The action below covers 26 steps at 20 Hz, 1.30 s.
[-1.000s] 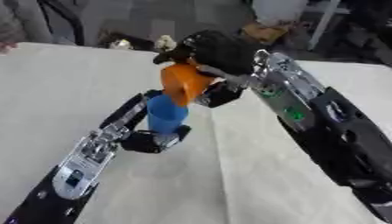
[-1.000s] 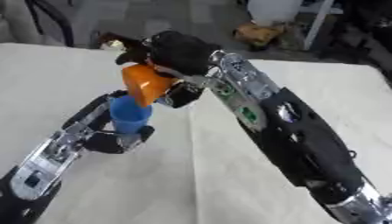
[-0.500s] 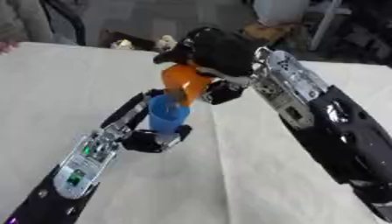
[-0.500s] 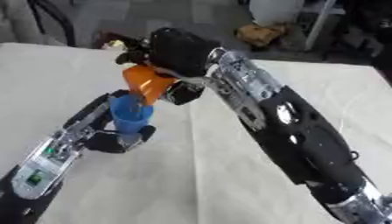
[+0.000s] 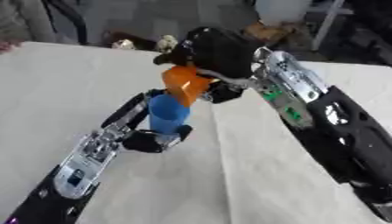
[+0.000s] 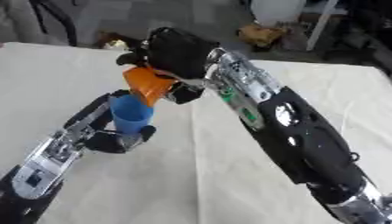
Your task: Pour the contents of one cup into another cup.
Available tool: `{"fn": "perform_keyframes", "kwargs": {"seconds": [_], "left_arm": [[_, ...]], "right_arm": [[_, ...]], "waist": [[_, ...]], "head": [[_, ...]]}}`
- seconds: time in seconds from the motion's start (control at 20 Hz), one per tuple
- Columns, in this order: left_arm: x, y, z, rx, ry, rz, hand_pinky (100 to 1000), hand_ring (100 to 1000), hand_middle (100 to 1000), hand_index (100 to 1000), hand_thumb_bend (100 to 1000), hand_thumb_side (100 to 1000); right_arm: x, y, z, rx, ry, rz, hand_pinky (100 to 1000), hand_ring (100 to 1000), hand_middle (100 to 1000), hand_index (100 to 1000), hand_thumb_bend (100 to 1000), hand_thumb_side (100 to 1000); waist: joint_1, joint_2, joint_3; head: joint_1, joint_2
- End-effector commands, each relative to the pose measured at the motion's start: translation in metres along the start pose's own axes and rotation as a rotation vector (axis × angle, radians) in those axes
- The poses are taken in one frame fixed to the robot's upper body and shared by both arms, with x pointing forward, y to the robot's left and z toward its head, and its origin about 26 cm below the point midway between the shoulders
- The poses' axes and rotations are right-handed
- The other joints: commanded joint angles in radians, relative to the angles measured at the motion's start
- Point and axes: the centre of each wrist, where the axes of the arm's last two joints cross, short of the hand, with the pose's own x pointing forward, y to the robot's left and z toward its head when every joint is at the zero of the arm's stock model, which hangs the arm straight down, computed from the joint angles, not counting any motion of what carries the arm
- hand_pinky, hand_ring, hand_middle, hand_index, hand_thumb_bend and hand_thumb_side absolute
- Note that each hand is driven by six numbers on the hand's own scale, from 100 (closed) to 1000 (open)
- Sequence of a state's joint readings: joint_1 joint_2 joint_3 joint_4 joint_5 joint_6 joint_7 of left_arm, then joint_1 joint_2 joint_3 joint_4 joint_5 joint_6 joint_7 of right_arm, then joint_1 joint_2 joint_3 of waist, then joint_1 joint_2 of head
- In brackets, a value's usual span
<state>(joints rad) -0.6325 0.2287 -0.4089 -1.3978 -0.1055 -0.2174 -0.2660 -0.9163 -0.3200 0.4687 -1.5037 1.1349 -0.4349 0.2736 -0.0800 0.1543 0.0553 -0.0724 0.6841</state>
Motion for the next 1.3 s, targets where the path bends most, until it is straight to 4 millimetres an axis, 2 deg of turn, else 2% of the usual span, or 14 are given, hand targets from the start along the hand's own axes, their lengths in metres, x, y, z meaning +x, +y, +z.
{"fn": "perform_keyframes", "kwargs": {"seconds": [0.05,0.7,0.75,0.8,1.15,1.25,1.3], "left_arm": [[0.009,0.008,-0.005,0.005,-0.031,-0.017,201,450,290,789,100,275],[0.007,0.008,-0.003,0.011,-0.021,-0.024,201,451,288,789,100,271],[0.007,0.008,-0.003,0.013,-0.018,-0.026,202,451,288,790,100,224],[0.005,0.007,-0.002,0.015,-0.013,-0.027,204,452,289,790,100,273],[-0.014,0.001,0.008,0.03,0.041,-0.023,288,496,321,801,100,317],[-0.023,-0.003,0.015,0.035,0.065,-0.024,338,550,349,810,108,350],[-0.028,-0.005,0.019,0.037,0.075,-0.029,362,585,373,818,199,381]], "right_arm": [[-0.005,-0.014,0.0,-0.025,0.004,0.049,693,483,484,918,100,100],[-0.006,-0.013,0.002,-0.042,0.018,0.053,691,476,477,916,100,100],[-0.006,-0.014,0.002,-0.049,0.023,0.048,691,472,472,914,100,100],[-0.007,-0.014,0.003,-0.061,0.029,0.04,690,469,469,914,100,100],[-0.008,-0.011,0.005,-0.144,0.086,-0.077,686,412,410,901,100,100],[-0.009,-0.008,0.006,-0.166,0.109,-0.125,685,385,379,895,100,100],[-0.009,-0.006,0.007,-0.175,0.12,-0.148,685,379,371,893,100,100]], "waist": [[0.004,-0.019,0.0],[0.007,-0.021,-0.001],[0.007,-0.021,-0.002],[0.008,-0.021,-0.003],[0.008,-0.019,-0.01],[0.009,-0.018,-0.011],[0.009,-0.018,-0.011]], "head": [[0.002,-0.003],[0.002,-0.003],[0.002,-0.002],[0.002,-0.002],[0.005,0.0],[0.005,0.0],[0.005,0.001]]}}
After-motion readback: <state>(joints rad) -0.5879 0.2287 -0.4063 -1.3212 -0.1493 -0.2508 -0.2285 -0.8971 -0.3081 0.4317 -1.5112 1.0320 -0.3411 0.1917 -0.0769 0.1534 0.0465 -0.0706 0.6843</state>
